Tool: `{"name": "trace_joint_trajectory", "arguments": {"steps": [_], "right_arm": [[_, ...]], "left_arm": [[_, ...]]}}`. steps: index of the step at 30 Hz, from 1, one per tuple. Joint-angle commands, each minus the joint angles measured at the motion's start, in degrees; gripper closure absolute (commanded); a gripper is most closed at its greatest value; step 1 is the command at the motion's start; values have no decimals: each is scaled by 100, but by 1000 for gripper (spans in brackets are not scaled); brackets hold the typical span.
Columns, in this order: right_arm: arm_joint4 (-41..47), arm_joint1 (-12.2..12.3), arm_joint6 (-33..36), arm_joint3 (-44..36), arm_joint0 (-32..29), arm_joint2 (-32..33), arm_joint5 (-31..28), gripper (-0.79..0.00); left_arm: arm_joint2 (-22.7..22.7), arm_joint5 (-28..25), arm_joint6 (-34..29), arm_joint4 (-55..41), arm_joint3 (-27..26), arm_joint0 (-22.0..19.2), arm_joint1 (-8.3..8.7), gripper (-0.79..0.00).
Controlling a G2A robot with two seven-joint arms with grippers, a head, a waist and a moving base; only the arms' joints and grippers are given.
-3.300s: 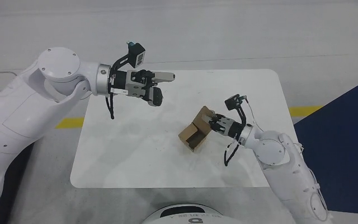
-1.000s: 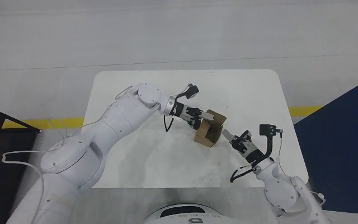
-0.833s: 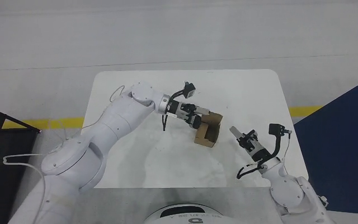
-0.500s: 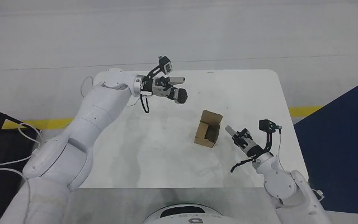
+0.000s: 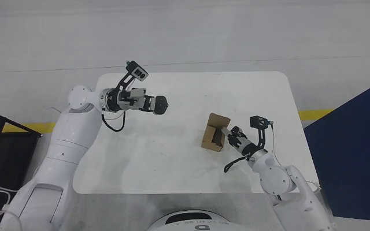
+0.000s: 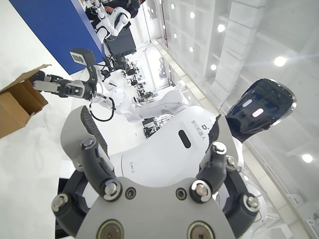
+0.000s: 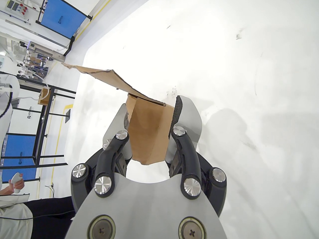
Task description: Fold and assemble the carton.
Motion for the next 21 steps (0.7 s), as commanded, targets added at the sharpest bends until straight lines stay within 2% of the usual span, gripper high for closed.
{"name": "trace_joint_trajectory", "arguments": {"steps": [1, 5, 9, 12, 13, 17, 18, 21], "right_arm": [[5, 4, -9, -119, -98, 34, 2, -394], [-11, 8, 108, -182, -230, 58, 176, -385], [-166, -12, 234, -131, -86, -140, 511, -369], [-262, -25, 462, -63, 83, -301, 731, -323], [-295, -31, 513, -36, 153, -352, 803, -299], [-329, -57, 611, 2, 357, -513, 1025, -25], [-393, -60, 618, 11, 386, -540, 1110, 0], [-761, -69, 661, -17, 459, -683, 1472, 0]], "left_arm": [[-147, 50, 0, 17, -228, 200, 46, -785], [-250, 110, 0, 47, -517, 371, 76, -785], [-249, 152, 0, 179, -574, 391, 89, -785], [-266, 121, 0, 187, -590, 398, 86, -785], [-270, 116, 0, 191, -590, 404, 85, -785], [-293, 87, 18, 214, -586, 429, 81, -785], [-300, 83, 22, 223, -585, 437, 80, -785], [-321, 95, 41, 293, -590, 449, 83, -785]]}}
